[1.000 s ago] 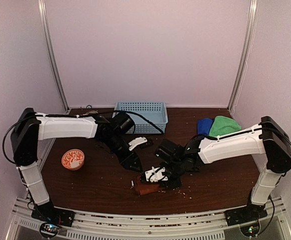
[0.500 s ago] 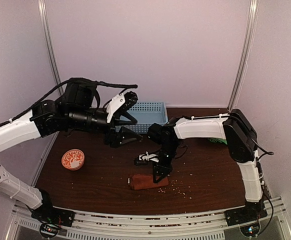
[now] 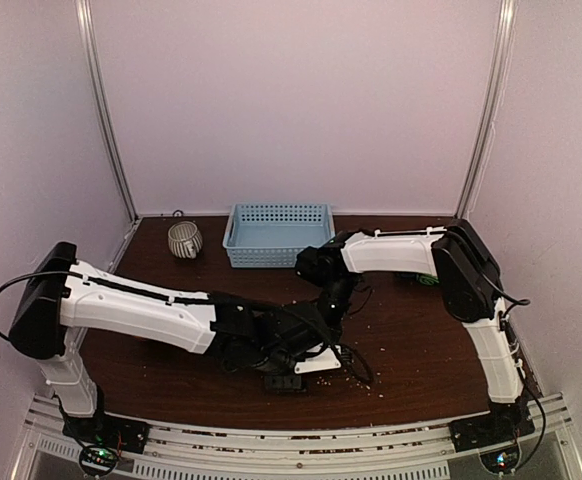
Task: Roll the towels
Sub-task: Roll the towel at the center of the board, then pick up the towel from the center of the board.
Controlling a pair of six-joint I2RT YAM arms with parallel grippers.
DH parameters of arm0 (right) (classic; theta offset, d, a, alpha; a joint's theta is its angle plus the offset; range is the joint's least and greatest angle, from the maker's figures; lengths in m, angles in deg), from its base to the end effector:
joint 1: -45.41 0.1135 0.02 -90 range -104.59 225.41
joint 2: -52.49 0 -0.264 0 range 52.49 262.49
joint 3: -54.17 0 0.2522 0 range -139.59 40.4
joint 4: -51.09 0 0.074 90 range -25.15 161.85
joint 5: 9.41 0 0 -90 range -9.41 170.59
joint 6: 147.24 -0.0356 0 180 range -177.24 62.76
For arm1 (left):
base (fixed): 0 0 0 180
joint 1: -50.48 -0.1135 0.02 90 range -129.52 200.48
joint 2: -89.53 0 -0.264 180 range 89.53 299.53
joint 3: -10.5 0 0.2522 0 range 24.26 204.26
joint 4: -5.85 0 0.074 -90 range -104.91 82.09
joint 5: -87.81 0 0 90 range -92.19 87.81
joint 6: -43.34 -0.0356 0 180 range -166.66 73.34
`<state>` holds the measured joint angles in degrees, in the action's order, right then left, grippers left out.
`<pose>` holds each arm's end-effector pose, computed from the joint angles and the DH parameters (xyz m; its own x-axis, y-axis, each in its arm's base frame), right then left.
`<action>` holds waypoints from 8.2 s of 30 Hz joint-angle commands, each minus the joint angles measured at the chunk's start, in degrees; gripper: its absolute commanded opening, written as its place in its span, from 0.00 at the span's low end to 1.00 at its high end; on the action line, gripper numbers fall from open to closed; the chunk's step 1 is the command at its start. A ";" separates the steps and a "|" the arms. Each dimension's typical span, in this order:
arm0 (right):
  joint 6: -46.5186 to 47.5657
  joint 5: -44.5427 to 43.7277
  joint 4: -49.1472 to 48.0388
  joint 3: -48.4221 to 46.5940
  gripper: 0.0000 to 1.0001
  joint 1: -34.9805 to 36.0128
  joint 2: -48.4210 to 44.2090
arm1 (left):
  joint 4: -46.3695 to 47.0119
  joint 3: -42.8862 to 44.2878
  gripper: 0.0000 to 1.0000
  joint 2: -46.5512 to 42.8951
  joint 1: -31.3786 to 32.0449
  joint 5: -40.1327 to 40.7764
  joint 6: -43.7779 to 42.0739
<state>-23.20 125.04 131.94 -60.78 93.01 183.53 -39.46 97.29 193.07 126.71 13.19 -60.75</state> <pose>0.2673 0.3297 0.1440 -0.2915 -0.9119 -0.2890 -0.7642 0.0403 0.6437 0.0982 -0.3611 0.2018 0.0168 0.9175 -0.3974 0.9308 0.1308 0.3413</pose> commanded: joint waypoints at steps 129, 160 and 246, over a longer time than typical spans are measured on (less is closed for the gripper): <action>9.97 -23.85 0.92 -2.82 0.33 7.04 1.81 | 12.42 -13.44 0.52 -22.49 5.68 14.74 3.22; 11.39 -20.00 6.49 -10.33 0.33 5.77 7.99 | 19.90 -10.48 0.65 6.62 -2.02 26.47 -2.83; 4.31 8.73 -21.98 34.12 0.53 -30.54 -38.32 | -7.46 23.57 0.00 16.55 -24.59 -6.07 15.10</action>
<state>-19.61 133.89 109.99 -25.96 62.71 144.71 -46.48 116.55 209.14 102.86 2.37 -46.87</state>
